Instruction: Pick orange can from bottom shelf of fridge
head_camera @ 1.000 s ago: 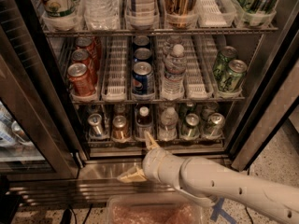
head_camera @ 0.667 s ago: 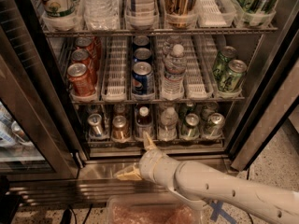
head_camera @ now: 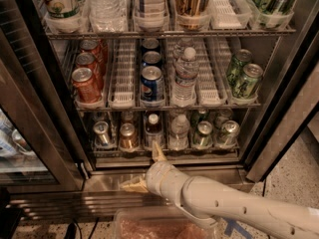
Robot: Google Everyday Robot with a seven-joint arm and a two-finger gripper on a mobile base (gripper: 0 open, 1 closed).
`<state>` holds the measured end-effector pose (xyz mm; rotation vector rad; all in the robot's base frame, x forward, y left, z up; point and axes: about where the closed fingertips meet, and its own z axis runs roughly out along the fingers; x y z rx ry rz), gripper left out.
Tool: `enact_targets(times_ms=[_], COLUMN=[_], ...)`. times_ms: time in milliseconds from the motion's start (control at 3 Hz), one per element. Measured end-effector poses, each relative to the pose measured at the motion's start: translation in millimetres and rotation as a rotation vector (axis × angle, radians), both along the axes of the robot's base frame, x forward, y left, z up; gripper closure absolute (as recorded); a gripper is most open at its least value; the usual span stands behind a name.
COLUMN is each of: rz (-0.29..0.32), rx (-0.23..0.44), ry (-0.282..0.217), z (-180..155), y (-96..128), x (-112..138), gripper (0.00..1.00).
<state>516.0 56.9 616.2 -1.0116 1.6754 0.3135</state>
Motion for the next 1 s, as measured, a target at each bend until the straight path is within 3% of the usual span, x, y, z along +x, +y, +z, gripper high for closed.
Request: enact_targets(times_ms=[1000], rz=[-0.234], rx=[0.112], ry=[-0.111], z=[-3], y=[31], x=[15], gripper=[0.00])
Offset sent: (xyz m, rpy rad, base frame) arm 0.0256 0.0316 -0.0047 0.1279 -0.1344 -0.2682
